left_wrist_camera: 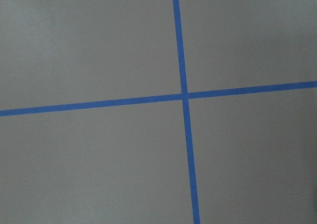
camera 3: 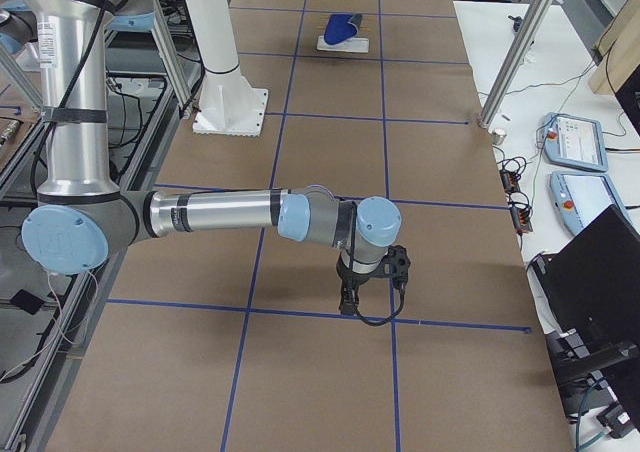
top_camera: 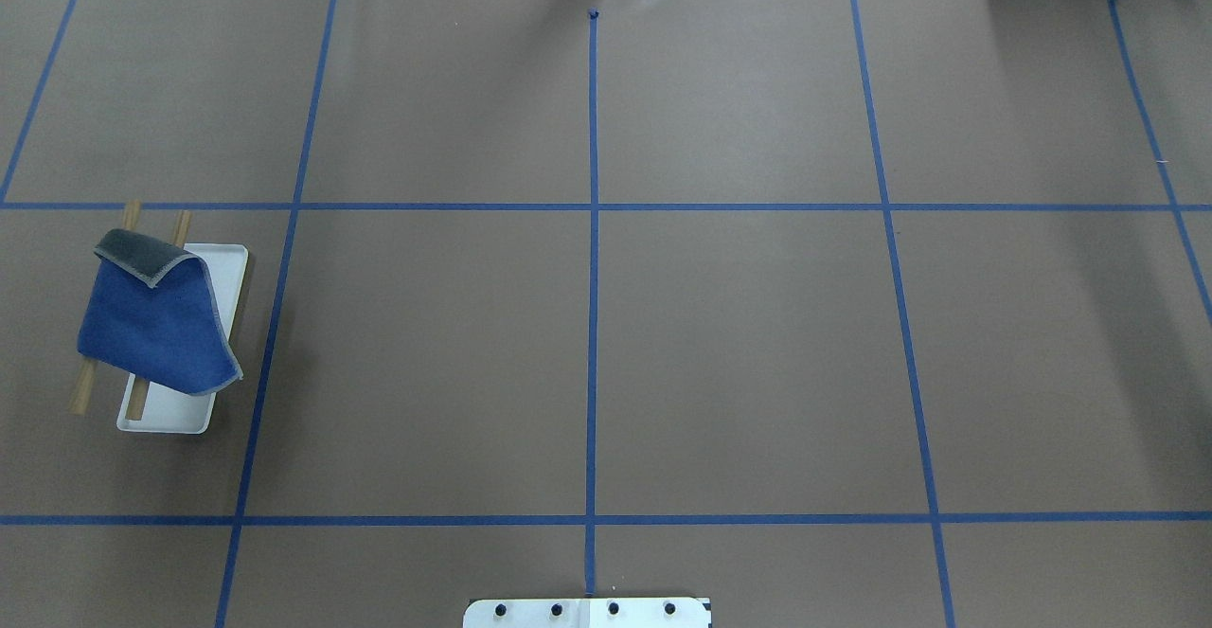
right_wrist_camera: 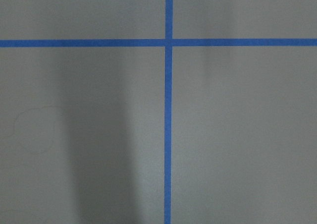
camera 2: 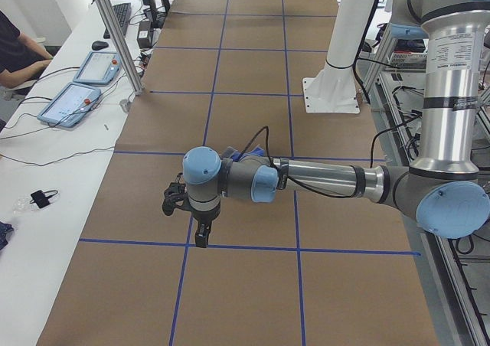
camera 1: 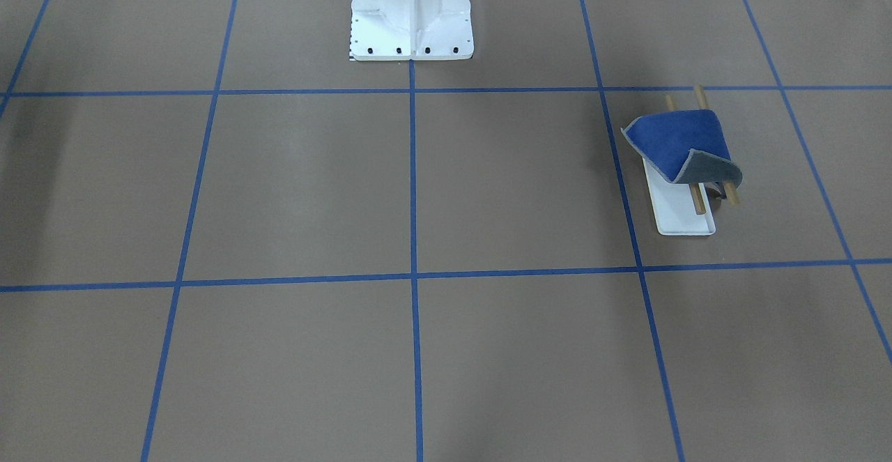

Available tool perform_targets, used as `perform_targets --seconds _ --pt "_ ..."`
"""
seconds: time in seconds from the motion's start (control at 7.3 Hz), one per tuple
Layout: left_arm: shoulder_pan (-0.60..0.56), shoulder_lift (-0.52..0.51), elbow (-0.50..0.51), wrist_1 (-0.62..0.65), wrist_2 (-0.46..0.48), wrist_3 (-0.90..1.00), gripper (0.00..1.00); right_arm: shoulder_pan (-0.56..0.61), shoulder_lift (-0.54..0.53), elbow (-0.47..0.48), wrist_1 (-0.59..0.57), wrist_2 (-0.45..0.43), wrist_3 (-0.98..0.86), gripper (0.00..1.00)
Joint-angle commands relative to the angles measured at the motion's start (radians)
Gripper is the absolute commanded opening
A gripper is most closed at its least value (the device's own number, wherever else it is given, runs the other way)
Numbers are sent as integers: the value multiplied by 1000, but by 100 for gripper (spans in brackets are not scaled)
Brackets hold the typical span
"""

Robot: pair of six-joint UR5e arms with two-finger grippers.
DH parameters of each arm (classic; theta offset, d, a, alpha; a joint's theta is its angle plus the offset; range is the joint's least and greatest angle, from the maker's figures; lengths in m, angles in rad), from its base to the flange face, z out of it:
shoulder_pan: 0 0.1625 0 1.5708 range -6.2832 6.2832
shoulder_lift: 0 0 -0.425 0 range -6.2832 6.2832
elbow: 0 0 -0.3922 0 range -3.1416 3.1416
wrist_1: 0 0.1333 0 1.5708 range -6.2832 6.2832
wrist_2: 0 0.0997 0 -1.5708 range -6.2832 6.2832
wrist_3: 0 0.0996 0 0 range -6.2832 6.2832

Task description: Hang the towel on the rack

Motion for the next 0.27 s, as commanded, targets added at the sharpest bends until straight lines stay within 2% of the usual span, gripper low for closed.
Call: perform_targets --seconds 0.0,0.14 --pt "0 -2 3 0 2 0 98 -2 4 2 0 2 1 100" --pt "2 -4 9 0 2 3 98 0 4 4 0 2 1 100"
